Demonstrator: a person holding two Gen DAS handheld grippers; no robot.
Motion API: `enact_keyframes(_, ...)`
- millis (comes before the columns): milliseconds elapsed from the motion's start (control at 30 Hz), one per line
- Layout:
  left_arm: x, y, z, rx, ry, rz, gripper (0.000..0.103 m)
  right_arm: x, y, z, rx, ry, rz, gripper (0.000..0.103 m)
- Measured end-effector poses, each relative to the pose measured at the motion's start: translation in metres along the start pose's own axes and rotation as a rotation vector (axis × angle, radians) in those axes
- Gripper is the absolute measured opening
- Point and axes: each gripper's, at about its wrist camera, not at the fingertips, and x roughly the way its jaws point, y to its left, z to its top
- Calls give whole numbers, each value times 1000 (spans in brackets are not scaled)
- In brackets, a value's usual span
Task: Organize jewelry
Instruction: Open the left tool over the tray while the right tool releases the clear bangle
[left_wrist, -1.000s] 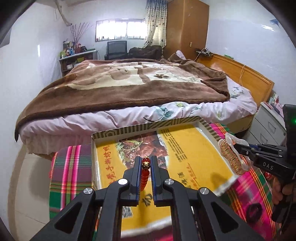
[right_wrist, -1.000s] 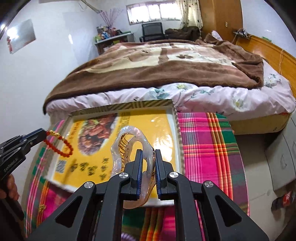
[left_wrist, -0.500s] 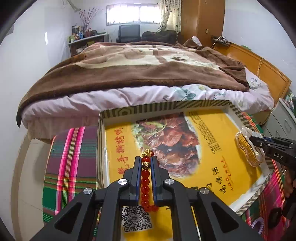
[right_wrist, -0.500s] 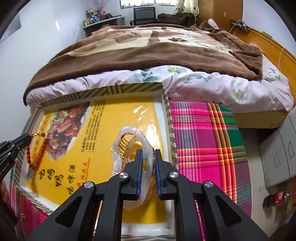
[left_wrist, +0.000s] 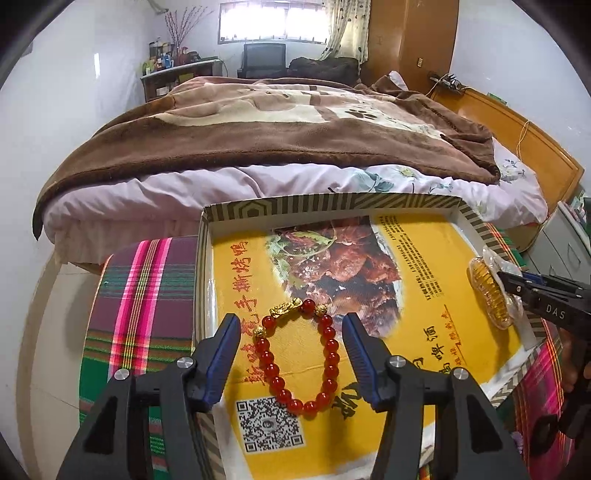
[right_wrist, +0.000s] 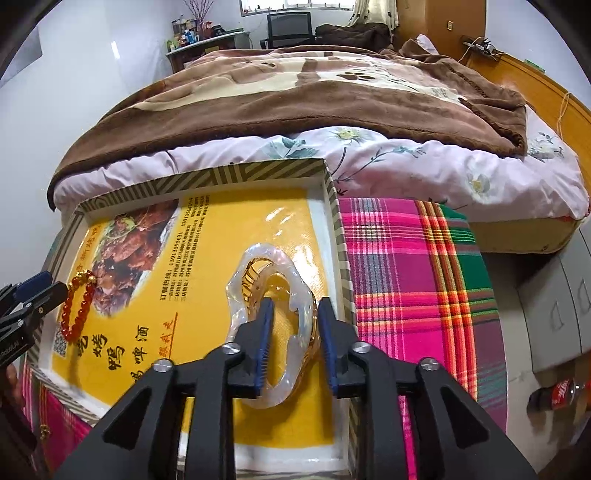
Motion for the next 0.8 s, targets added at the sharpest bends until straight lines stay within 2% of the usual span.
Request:
enact_keyframes(133,-16,-4,-3,7,-21,-7,66,-15,1,-1,-4,-32,22,46)
enact_keyframes(533,-81,-13,-23,1,-83,-26,70,-73,2,-21,-2,-117,64,46)
enact_keyframes(800,-133,-20,-46,-1,-127,-34,70,-132,2,-45,3,-201,109,46)
